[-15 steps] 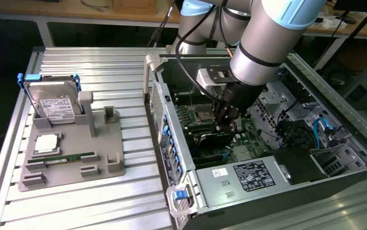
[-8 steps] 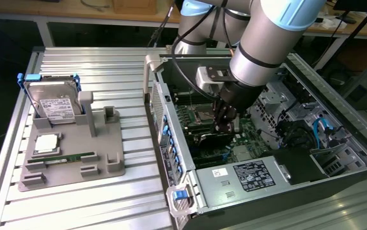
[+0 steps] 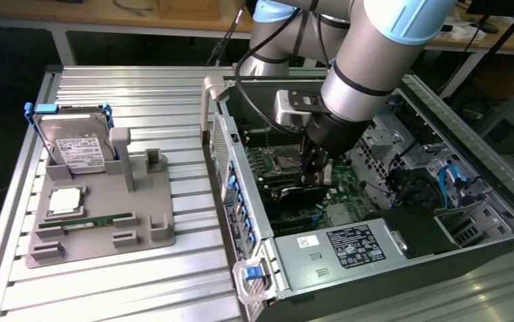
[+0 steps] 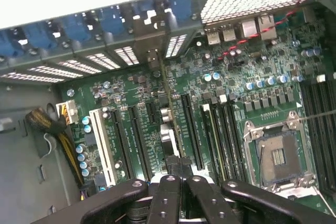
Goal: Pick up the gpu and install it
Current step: 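Press down on the gpu until it lock into place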
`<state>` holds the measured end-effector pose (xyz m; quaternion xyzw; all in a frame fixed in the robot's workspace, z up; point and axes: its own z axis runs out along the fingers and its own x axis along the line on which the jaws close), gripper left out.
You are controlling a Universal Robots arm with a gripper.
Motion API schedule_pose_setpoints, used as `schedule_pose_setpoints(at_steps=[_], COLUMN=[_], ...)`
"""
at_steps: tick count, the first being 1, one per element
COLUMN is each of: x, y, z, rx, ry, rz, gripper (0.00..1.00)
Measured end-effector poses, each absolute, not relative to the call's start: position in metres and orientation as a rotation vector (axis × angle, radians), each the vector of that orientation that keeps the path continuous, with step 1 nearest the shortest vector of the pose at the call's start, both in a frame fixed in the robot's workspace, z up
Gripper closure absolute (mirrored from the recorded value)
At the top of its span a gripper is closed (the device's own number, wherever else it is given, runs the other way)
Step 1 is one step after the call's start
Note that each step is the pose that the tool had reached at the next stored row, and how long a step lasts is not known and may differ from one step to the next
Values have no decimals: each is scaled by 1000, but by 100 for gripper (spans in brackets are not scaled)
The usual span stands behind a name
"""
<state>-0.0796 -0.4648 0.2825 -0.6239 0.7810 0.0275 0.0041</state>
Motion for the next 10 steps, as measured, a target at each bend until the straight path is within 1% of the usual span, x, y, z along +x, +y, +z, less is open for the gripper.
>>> schedule_pose_setpoints(at_steps=[10], x=[-80], y=[-464], z=[292], rx=[-1955], ry=[2447], rz=[74], gripper=[89])
